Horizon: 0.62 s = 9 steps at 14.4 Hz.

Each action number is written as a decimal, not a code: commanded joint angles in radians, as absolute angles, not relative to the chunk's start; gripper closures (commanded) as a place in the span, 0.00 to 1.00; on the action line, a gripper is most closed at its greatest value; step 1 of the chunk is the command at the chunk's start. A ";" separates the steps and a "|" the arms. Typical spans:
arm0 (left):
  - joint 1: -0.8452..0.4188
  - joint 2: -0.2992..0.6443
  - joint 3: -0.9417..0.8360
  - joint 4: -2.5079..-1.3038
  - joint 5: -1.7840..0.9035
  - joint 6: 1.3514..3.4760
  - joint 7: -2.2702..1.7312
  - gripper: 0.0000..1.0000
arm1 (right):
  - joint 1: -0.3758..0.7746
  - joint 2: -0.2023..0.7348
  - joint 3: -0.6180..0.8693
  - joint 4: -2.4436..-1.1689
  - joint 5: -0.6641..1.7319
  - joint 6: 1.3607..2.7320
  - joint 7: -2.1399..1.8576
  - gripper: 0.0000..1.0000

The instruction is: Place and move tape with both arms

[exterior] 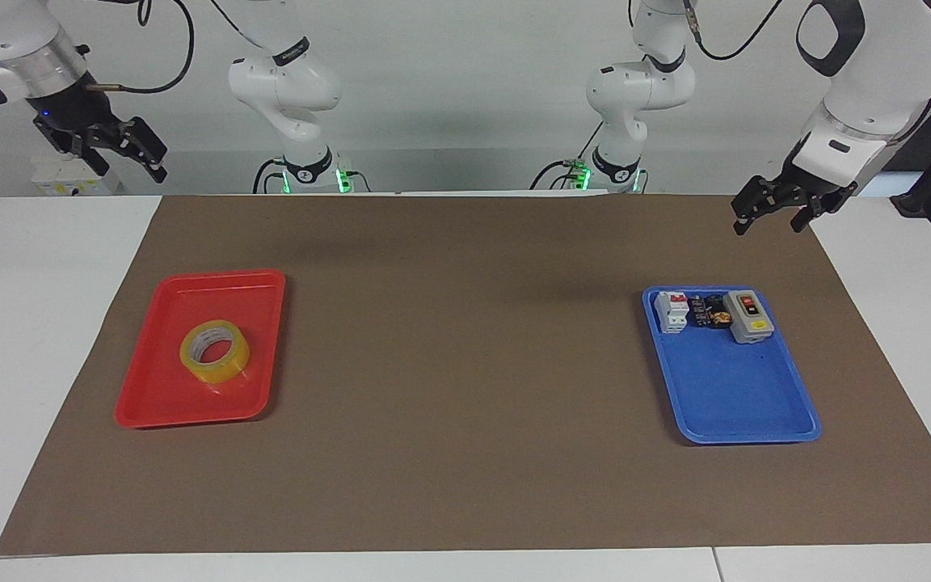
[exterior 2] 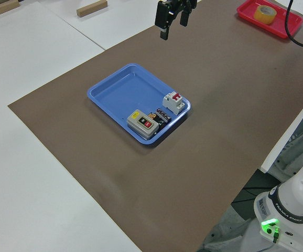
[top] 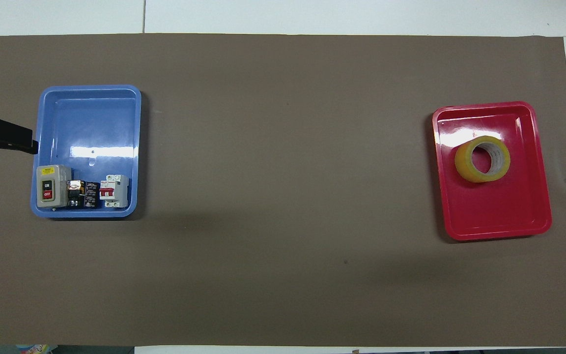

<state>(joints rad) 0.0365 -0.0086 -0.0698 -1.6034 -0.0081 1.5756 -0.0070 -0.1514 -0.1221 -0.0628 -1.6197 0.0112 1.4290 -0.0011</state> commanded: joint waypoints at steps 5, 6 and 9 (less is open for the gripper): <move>0.043 -0.028 -0.072 -1.621 0.012 1.580 0.005 0.00 | -0.146 -0.110 -0.032 -1.614 -0.040 1.479 0.011 0.00; 0.043 -0.028 -0.072 -1.623 0.012 1.580 0.005 0.00 | -0.146 -0.110 -0.028 -1.621 -0.038 1.477 0.011 0.00; 0.043 -0.028 -0.072 -1.621 0.012 1.580 0.005 0.00 | -0.146 -0.109 0.014 -1.618 -0.040 1.468 0.009 0.00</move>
